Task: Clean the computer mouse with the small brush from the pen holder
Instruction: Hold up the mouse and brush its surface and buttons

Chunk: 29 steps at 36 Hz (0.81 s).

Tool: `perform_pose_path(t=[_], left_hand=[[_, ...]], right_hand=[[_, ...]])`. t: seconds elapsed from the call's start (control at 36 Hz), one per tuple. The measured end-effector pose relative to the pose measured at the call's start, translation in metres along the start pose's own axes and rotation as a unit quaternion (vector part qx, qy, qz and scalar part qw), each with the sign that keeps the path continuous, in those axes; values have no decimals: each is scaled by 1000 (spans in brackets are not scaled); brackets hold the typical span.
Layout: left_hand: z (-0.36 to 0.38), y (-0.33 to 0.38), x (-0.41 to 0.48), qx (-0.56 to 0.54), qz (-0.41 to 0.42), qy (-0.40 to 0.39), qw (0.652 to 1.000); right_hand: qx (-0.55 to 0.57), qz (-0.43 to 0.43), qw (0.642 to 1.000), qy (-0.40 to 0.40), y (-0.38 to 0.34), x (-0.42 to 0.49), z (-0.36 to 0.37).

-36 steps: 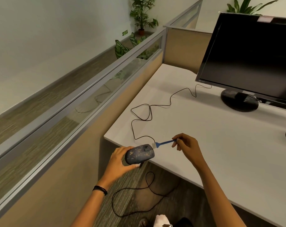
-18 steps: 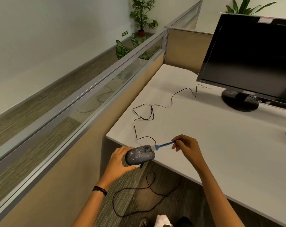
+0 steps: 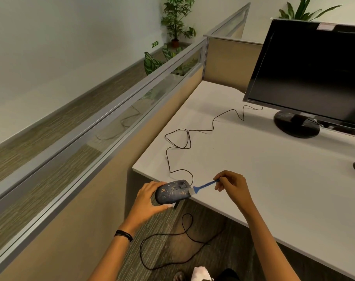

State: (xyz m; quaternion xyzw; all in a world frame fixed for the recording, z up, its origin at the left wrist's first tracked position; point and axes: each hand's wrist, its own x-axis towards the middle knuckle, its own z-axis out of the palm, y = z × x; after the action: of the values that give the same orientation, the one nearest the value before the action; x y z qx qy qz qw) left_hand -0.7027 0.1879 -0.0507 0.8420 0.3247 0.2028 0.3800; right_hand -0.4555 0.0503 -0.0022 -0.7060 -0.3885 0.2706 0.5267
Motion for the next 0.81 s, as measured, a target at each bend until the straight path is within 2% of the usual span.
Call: perform_pose_path(t=[0.36,0.53,0.72,0.81], left_hand=[[3,0,1,-3,-1,3,1000],[3,-1,1,-4,-1,3,1000],[4,-3,1,-11,-7,4,1000],[3,-3,1,-12,-9,4,1000]], right_hand=[[13,4,1000,10,-4,-2,-7],[2,8,1000,-10,-2,-3,-6],[15,-10,1000,20,-2,-3,-5],[4,-5,1000,-2,-2,-2,-6]])
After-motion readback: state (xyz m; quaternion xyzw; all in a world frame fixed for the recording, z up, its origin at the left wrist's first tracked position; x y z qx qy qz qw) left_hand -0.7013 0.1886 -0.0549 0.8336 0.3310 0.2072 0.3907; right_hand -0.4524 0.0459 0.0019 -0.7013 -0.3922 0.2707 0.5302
